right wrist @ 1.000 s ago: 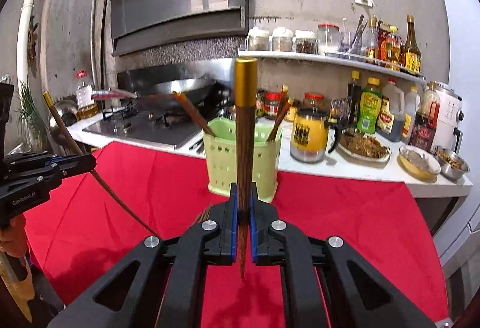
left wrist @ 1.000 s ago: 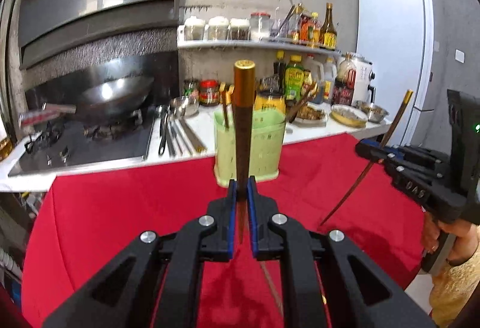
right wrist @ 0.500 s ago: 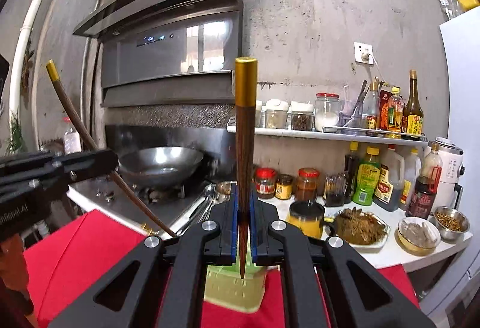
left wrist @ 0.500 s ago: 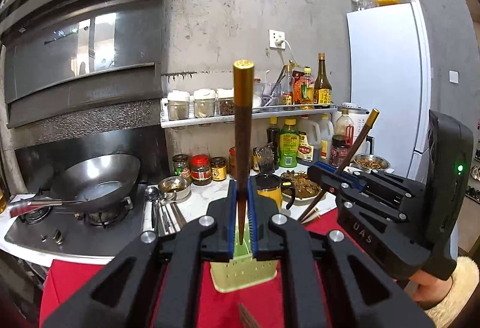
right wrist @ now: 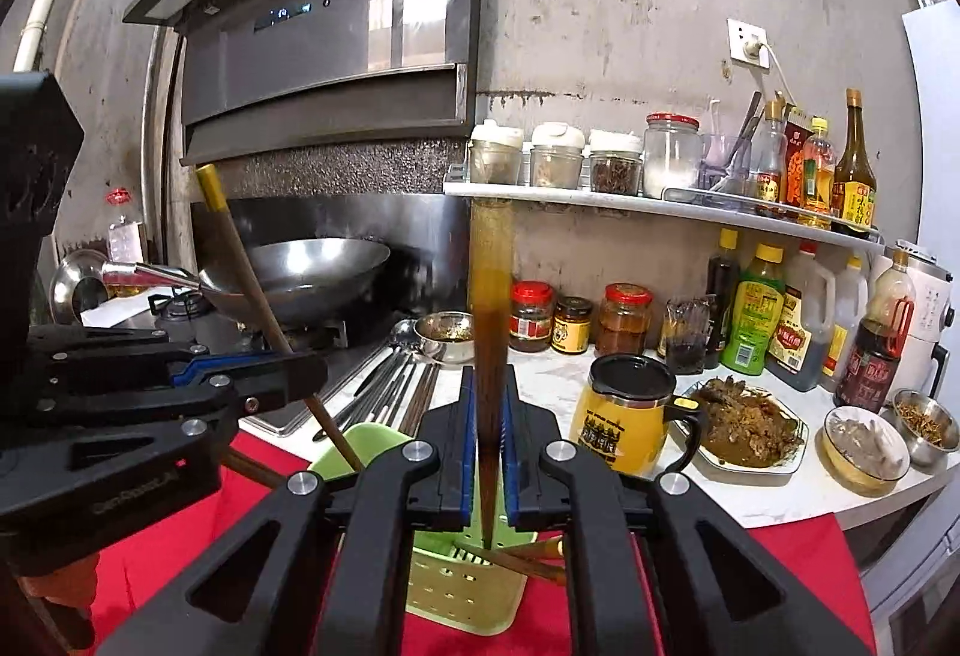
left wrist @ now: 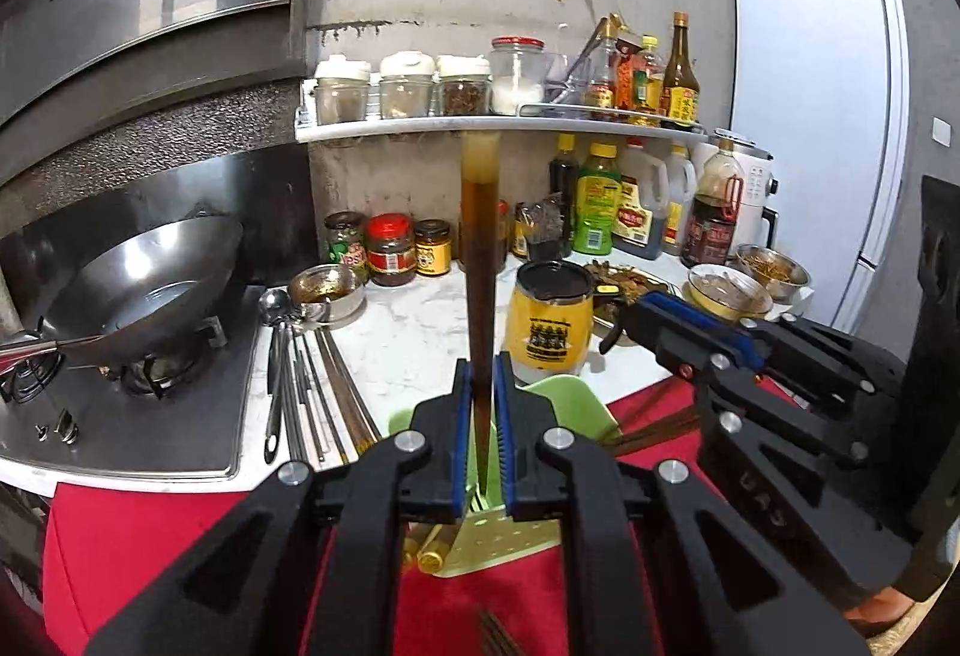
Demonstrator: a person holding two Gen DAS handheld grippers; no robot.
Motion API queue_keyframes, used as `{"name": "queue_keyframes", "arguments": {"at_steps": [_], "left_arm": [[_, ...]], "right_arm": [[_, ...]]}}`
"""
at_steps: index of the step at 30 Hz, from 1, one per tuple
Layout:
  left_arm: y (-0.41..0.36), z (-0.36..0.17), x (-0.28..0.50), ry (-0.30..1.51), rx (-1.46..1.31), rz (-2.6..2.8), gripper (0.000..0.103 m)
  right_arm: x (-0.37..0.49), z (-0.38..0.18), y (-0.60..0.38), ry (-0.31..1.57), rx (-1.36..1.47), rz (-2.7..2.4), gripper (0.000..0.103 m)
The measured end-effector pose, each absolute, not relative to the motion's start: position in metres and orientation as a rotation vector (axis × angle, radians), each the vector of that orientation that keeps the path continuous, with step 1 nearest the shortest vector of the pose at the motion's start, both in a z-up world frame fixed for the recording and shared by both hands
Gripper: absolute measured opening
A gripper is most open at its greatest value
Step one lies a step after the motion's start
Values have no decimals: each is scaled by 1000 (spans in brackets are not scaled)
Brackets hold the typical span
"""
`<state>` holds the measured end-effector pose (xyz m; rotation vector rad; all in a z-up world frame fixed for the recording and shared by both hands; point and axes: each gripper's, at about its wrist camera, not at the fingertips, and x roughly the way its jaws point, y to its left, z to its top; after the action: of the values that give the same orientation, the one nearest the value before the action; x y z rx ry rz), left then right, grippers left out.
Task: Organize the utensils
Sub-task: 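Lower both held chopsticks into the green holder and open both tools, then move both open tools back over the remaining chopsticks on the cloth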
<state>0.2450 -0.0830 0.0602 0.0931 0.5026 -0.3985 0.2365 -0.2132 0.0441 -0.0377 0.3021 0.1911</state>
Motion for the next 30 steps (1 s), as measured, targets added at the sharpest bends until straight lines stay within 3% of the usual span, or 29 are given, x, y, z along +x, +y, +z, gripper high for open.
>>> {"name": "queue_keyframes", "arguments": {"at_steps": [1, 2, 5, 7, 14, 30], "left_arm": [[-81, 63, 244, 499, 83, -397, 7], [-78, 66, 241, 491, 72, -398, 7], [-71, 80, 227, 454, 60, -387, 13], [-66, 89, 214, 423, 58, -376, 27], [-43, 97, 151, 376, 74, -301, 28], [-2, -53, 48, 663, 88, -240, 28]], "right_arm": [[234, 46, -214, 296, -37, 190, 38], [230, 49, -215, 288, -37, 188, 41], [216, 58, -217, 270, -39, 179, 42], [202, 65, -219, 259, -41, 178, 42], [139, 69, -226, 257, -49, 178, 42], [36, -75, -216, 580, -33, 194, 42]]}}
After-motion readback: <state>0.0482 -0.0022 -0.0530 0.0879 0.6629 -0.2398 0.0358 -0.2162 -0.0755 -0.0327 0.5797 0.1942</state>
